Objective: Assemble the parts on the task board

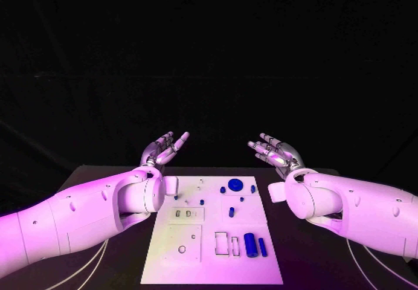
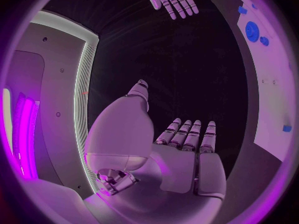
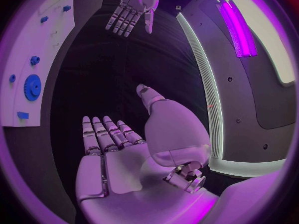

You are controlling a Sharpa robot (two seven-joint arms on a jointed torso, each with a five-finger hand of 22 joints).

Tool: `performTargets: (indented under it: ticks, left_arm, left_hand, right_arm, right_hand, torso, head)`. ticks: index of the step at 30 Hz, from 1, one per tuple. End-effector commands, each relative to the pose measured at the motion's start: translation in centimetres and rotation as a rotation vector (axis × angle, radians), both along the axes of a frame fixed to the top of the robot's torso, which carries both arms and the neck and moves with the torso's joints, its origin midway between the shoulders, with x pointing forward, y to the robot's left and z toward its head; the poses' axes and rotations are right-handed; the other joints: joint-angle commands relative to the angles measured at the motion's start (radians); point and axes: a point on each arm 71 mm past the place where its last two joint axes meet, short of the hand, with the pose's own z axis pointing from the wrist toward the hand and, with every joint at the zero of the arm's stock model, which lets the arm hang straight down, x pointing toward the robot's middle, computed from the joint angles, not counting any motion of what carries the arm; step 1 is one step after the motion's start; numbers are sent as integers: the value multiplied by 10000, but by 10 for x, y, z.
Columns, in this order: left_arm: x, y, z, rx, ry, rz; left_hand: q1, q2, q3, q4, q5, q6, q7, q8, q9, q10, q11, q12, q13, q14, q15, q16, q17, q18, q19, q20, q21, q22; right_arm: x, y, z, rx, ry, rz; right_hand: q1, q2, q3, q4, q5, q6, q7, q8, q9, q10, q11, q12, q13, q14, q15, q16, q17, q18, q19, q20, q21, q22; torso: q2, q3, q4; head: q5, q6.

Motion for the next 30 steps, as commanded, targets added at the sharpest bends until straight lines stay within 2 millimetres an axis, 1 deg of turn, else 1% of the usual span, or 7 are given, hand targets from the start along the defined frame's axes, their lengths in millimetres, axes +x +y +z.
performTargets:
  ticks: [1, 9, 10, 12, 15, 21, 30]
  left_arm:
    - [0, -5, -1, -392, 336, -459]
    - [0, -5, -1, -392, 336, -459]
    - [-1, 14, 2, -494, 187, -606]
    - [-1, 18, 4, -486, 124, -610]
    - [-2, 22, 9, -397, -33, -642]
    - [-5, 28, 21, -318, -296, -754]
    - [-12, 31, 41, -494, -681, -1095]
  left_hand:
    - [604, 38, 180, 143, 116, 436, 757, 90, 51, 295, 177, 74, 33, 226, 216, 61, 36, 371, 109, 167, 136, 49]
    - [1306, 253, 1545, 6, 60, 3576, 1093, 765, 380, 3438, 736, 635, 320, 3319, 543, 663, 344, 692, 2026, 239, 1118, 492]
    - [1468, 249, 1615, -48, 51, 4078, 1066, 864, 421, 4223, 794, 787, 376, 4167, 529, 848, 418, 652, 2810, 257, 1504, 661]
    - [1728, 205, 1686, -139, 36, 5022, 1029, 1025, 478, 5749, 711, 1047, 450, 5952, 380, 1235, 566, 592, 4533, 216, 2356, 1017]
    - [2218, 223, 1940, -393, 40, 6506, 982, 1344, 571, 6987, 383, 1255, 463, 7066, 42, 1495, 638, 826, 5444, 185, 2840, 1160]
    - [2454, 104, 2372, -514, 33, 7020, 820, 1264, 443, 7722, 205, 1149, 416, 8039, -223, 1524, 709, 1231, 6228, 158, 3259, 1259]
    - [2339, -45, 2503, -459, -35, 7435, 751, 1218, 407, 8460, 53, 1148, 437, 8682, -403, 1531, 820, 1293, 6666, 61, 3583, 1364]
  right_arm:
    - [1, 9, 0, -186, 482, 1926]
    - [5, 7, 3, -421, 625, 2432]
    - [11, -4, 23, -2516, -1686, 1936]
    - [12, -6, 26, -3009, -2025, 1996]
    - [14, -8, 31, -3743, -2500, 2108]
    - [15, -10, 40, -4518, -2947, 2280]
    - [17, -11, 53, -6173, -3744, 2793]
  right_hand:
    - [881, 33, 203, -409, 104, 1378, 1642, 306, 170, 1730, -8, 318, 160, 1782, -97, 338, 167, 301, 767, 73, 395, 193]
    - [1465, -29, 668, -1055, -211, 4316, 1429, 816, 389, 5498, -358, 868, 328, 5136, -505, 812, 320, 711, 2123, 62, 1097, 500]
    - [1487, -57, 724, -1110, -259, 4620, 1390, 833, 388, 5665, -395, 844, 313, 5468, -550, 817, 324, 758, 2336, 66, 1200, 540]
    - [1544, -125, 837, -1221, -351, 5266, 1335, 894, 400, 6028, -488, 842, 310, 5941, -656, 849, 338, 882, 3299, 59, 1636, 738]
    - [1537, -196, 1019, -1309, -362, 5865, 1293, 841, 370, 6272, -534, 670, 294, 6226, -729, 726, 323, 968, 4112, 57, 2017, 875]
    - [1483, -335, 1289, -1413, -374, 6708, 1237, 739, 382, 6766, -643, 513, 297, 6811, -875, 655, 335, 1101, 4622, 30, 2298, 917]
    - [1768, -799, 1628, -1860, -943, 7251, 1038, 534, 392, 7535, -887, 405, 310, 8053, -1219, 849, 377, 1165, 5455, -222, 2846, 1072]
  torso:
    - [1, 1, -1]
    - [1, 1, -1]
    - [205, 33, -1]
    - [266, 24, 10]
    - [377, 5, 38]
    - [586, -45, 91]
    - [999, -163, 189]
  head:
    - [0, -1]
    - [0, -1]
    - [-56, -164]
    - [-79, -189]
    - [-108, -182]
    - [-190, -207]
    - [-292, -184]
